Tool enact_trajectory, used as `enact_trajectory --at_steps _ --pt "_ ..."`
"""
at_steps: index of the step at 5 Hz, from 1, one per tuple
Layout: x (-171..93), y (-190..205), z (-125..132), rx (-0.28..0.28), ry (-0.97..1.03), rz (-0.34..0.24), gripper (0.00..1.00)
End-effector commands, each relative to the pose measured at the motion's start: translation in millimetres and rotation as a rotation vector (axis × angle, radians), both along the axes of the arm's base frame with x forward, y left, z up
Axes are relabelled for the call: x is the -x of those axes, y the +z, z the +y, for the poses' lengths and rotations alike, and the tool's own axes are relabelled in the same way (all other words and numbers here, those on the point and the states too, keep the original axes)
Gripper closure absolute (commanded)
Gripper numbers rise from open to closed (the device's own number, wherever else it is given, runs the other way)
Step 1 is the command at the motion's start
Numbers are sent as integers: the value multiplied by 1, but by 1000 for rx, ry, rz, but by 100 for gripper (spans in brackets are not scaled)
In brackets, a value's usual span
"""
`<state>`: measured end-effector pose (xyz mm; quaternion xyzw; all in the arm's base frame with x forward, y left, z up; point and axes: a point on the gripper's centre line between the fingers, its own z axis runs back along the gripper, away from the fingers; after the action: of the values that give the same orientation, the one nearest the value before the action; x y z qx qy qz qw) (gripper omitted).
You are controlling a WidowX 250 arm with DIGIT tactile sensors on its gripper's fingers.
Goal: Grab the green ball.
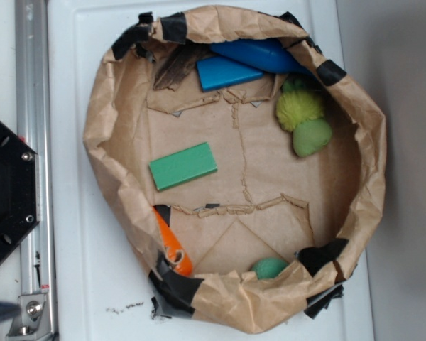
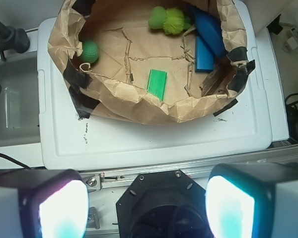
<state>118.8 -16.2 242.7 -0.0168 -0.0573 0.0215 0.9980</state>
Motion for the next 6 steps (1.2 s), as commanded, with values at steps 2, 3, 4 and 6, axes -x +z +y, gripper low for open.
enact_trajectory --at_steps 2,3,4,6 --pt "-50 -18 2 28 186 21 0" --pt "-97 -46 0 31 362 112 0" --pt "-146 -82 -2 108 518 193 0" --pt "-179 -159 -37 230 766 344 0"
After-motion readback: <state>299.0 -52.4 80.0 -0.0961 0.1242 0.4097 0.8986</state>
